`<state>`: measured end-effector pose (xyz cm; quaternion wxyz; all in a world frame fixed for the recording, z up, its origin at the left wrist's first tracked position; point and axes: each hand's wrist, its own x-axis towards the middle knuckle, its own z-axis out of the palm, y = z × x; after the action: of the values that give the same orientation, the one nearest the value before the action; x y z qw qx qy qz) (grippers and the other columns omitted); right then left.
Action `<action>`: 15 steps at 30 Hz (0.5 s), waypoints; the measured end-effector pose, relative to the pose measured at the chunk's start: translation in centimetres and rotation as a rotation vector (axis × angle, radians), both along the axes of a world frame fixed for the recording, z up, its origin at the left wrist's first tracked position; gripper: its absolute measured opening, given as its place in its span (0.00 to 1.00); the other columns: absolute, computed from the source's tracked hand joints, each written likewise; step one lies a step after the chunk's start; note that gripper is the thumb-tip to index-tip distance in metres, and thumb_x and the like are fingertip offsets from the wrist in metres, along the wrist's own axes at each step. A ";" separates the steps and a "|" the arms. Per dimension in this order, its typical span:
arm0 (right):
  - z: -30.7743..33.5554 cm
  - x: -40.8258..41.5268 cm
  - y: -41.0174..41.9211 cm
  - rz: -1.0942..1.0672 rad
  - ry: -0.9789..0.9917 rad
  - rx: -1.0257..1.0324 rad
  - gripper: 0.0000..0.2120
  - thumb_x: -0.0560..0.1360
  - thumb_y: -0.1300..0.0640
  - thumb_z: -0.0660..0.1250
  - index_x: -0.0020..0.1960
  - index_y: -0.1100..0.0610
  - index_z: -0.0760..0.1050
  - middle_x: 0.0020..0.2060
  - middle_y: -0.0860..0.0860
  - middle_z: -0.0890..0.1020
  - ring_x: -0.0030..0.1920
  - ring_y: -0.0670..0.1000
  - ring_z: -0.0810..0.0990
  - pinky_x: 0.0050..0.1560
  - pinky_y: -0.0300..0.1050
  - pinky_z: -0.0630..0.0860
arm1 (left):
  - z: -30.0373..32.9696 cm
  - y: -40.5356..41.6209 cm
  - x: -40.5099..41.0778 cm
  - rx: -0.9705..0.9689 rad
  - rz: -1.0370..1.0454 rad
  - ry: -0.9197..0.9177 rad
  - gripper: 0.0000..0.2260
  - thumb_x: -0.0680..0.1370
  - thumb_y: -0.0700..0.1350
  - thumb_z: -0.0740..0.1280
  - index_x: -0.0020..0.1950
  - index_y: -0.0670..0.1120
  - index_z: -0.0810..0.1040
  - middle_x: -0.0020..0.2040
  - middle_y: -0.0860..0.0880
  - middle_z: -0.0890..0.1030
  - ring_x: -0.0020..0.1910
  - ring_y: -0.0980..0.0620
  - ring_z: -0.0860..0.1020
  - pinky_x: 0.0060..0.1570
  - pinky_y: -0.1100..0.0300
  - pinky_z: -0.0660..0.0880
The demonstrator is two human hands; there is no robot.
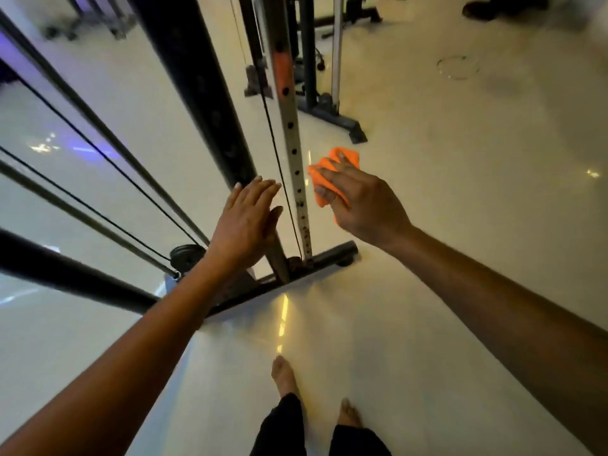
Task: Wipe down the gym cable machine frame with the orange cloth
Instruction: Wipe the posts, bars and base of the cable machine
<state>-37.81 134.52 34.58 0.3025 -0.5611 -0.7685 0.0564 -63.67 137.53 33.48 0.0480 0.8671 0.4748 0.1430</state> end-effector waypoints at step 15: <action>45.5 -25.7 8.5 0.330 0.000 0.706 0.21 0.87 0.47 0.64 0.77 0.54 0.77 0.73 0.55 0.81 0.74 0.57 0.79 0.76 0.57 0.74 | 46.1 4.3 -26.2 0.779 0.182 -0.017 0.22 0.87 0.52 0.59 0.80 0.45 0.71 0.77 0.44 0.74 0.77 0.41 0.72 0.80 0.42 0.64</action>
<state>-63.56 143.06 80.11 0.4637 -0.2915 -0.8205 -0.1637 -89.85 141.79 79.56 -0.2933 0.7736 0.4595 0.3230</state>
